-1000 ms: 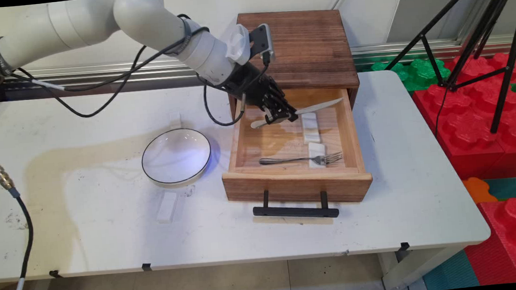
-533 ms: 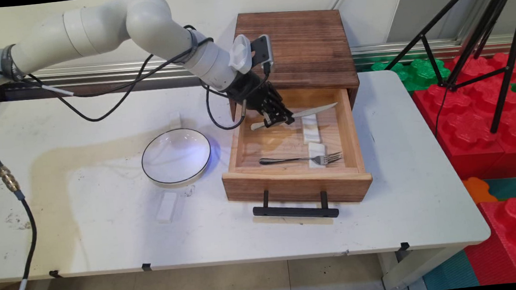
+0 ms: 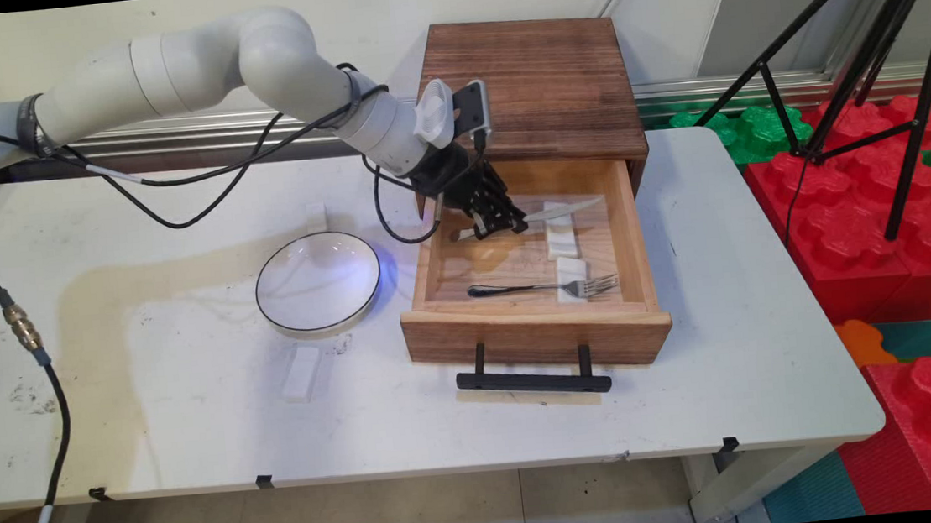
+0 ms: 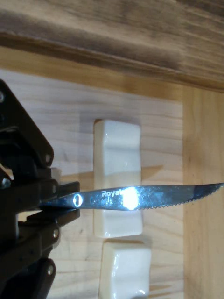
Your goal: Place the picked object into the drawer
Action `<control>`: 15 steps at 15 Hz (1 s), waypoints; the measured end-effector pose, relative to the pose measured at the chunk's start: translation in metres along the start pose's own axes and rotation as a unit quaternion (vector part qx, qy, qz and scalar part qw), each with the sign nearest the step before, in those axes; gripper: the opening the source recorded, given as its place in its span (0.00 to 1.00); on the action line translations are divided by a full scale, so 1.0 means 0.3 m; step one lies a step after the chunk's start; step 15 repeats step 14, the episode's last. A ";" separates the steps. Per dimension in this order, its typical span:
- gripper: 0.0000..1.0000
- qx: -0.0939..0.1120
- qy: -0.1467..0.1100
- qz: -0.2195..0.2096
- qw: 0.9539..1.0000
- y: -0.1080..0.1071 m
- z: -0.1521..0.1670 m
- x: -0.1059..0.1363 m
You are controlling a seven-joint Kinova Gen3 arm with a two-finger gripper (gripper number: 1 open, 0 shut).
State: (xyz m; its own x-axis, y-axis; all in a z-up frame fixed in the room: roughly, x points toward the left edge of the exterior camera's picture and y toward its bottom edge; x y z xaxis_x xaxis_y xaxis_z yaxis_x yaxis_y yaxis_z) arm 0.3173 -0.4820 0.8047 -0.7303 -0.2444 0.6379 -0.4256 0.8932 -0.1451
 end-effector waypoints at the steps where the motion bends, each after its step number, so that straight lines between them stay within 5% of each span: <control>1: 0.00 -0.001 0.000 0.001 1.000 0.002 0.004 -0.005; 7: 0.00 -0.006 0.002 0.006 1.000 0.016 0.020 -0.020; 8: 1.00 -0.007 0.003 0.007 1.000 0.018 0.021 -0.022; 15: 1.00 -0.002 0.009 0.005 1.000 0.028 0.005 -0.011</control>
